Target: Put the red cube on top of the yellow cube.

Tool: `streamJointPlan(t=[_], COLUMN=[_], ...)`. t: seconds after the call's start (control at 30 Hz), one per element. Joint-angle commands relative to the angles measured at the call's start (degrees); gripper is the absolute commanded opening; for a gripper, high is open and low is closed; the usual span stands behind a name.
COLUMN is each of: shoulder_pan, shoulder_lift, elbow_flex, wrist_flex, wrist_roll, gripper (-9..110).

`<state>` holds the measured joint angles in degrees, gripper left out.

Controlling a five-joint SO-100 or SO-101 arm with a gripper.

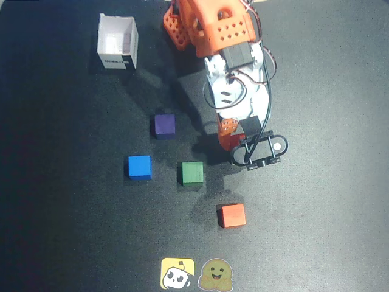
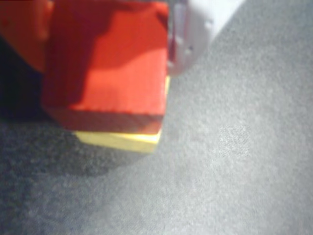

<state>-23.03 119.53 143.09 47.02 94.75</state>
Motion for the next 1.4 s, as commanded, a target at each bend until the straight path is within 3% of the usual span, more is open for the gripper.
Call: streamJointPlan(t=[0.0,0.53,1.37], shoulder_pan=[-0.6,-1.1,-2.2], shoulder_lift=[2.4,3.3,12.7], elbow_flex=[0.3,0.5,0.8], wrist_flex=[-0.6,-0.3,2.5], wrist_roll=[0.1,4.7,10.0], gripper=[4,19,23])
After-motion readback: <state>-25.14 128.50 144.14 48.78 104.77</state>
